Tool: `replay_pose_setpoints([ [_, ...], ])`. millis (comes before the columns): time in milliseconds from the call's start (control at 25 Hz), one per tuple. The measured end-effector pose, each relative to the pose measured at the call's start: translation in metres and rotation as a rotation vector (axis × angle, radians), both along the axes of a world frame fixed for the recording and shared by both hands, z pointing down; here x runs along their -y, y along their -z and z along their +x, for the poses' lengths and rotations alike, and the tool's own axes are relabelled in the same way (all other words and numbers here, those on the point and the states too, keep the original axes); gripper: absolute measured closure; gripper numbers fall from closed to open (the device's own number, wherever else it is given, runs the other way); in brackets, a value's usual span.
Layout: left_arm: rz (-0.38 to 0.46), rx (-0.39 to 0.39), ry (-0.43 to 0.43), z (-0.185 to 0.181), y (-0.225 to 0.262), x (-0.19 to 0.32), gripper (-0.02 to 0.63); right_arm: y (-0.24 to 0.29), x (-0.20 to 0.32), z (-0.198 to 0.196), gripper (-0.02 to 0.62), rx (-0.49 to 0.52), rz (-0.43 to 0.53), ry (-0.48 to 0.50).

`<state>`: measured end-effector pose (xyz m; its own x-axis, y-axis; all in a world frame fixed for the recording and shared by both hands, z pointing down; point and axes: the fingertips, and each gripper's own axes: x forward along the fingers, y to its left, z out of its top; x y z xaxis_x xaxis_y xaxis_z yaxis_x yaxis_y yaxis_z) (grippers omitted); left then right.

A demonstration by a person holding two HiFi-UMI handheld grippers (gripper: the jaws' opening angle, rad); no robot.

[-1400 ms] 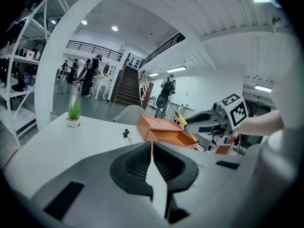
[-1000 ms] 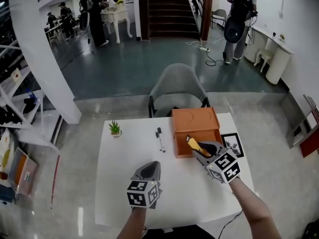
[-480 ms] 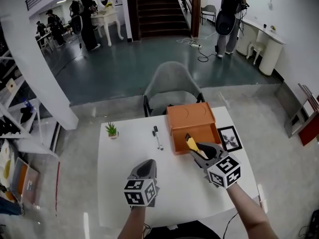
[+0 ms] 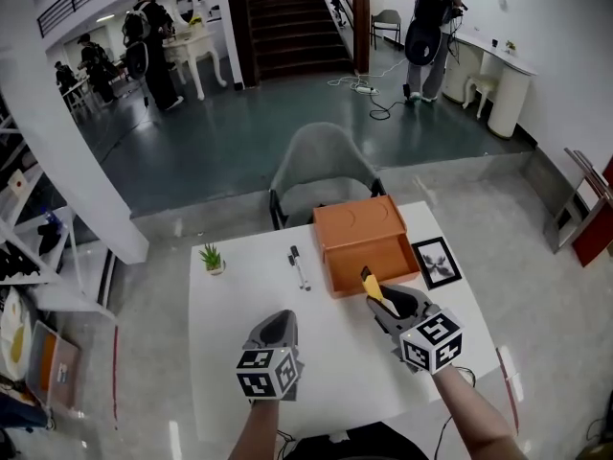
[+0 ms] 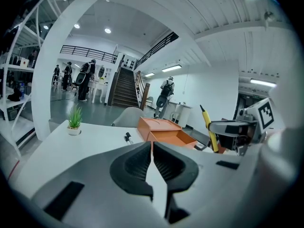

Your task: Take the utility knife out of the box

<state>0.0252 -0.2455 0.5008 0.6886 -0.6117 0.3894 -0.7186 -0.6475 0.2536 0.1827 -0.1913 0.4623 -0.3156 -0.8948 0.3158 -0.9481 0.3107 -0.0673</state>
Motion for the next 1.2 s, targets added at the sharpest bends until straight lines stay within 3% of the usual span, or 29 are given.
replay_pose_setpoints([
  [360, 0.011, 0.008, -0.016, 0.005, 0.003, -0.007, 0.586, 0.002, -0.021, 0.008, 0.482, 0.11, 0.017, -0.077],
  [1200, 0.017, 0.022, -0.052, 0.018, 0.002, -0.016, 0.586, -0.013, -0.044, 0.016, 0.483, 0.139, 0.029, -0.151],
])
